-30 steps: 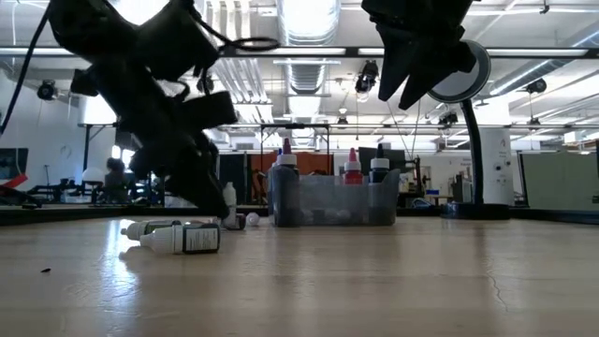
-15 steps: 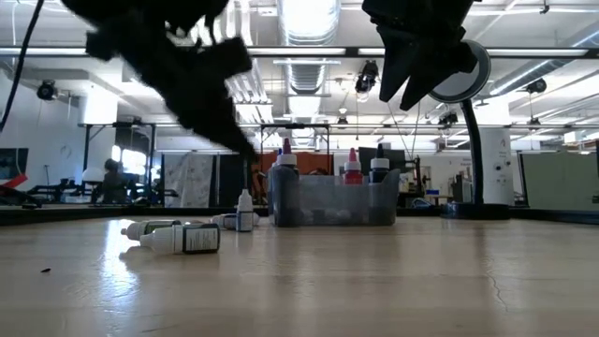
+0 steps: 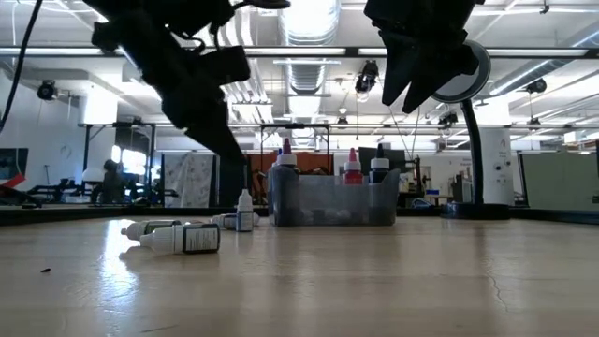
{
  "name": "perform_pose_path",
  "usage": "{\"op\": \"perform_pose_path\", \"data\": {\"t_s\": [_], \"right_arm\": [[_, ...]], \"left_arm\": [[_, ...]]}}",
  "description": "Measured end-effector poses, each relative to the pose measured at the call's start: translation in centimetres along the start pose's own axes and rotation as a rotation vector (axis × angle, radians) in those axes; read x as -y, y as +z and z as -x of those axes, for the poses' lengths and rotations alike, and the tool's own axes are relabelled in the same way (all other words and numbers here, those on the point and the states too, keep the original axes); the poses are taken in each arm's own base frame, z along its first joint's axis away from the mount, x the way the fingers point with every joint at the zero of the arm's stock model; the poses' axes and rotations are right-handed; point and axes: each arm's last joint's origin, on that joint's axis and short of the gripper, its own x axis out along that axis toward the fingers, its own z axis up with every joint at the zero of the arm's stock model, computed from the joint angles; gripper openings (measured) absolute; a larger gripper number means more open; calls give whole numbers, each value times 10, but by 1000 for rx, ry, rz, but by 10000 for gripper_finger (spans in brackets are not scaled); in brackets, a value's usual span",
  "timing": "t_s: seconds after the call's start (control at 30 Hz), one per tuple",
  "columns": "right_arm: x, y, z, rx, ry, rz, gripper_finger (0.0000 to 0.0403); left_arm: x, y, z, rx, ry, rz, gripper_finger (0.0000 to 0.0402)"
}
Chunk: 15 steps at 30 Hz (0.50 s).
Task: Pick & Place food coloring
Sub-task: Put the small blue food coloring bottle into the black transparent bin
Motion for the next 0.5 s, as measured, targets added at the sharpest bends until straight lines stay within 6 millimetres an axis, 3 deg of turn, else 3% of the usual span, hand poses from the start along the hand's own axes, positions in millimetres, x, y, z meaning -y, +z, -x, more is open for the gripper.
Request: {"op": "perform_pose_path", "data": {"t_s": [0.27,0.5], "right_arm": [[2,-4,-5,-11,-17,10,228],[4,-8,-9,-20,-29,14,228]], "left_arm": [[10,-15,-4,-26,-21,37,60],[12,-15,-6,-7,-26,42,76]]}}
